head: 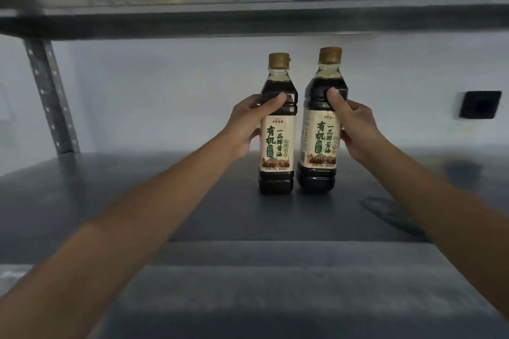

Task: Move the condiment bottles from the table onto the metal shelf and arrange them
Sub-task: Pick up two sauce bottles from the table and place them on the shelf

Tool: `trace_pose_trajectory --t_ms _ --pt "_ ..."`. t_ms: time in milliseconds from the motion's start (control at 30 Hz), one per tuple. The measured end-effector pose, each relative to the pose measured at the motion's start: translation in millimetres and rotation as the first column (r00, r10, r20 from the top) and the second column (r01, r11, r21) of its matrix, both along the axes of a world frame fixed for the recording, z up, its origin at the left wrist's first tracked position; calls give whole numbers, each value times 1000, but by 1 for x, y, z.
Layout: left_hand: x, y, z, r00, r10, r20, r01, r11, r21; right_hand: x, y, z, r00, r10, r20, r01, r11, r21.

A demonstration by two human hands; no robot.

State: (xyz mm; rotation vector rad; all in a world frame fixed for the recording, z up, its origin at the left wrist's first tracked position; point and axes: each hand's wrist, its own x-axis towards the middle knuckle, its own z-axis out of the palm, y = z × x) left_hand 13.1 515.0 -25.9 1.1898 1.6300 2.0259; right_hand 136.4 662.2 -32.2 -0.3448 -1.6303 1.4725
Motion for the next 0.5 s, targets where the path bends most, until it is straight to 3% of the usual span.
trace_pose_trajectory --t_ms 200,500 --pt "-84 -59 7 999 11 -36 -14 998 -64 -85 -56 3 1000 22 21 -21 999 -25" --pt "-172 -125 1 995 92 33 -92 996 -19 -179 -108 5 991 100 89 -105 993 55"
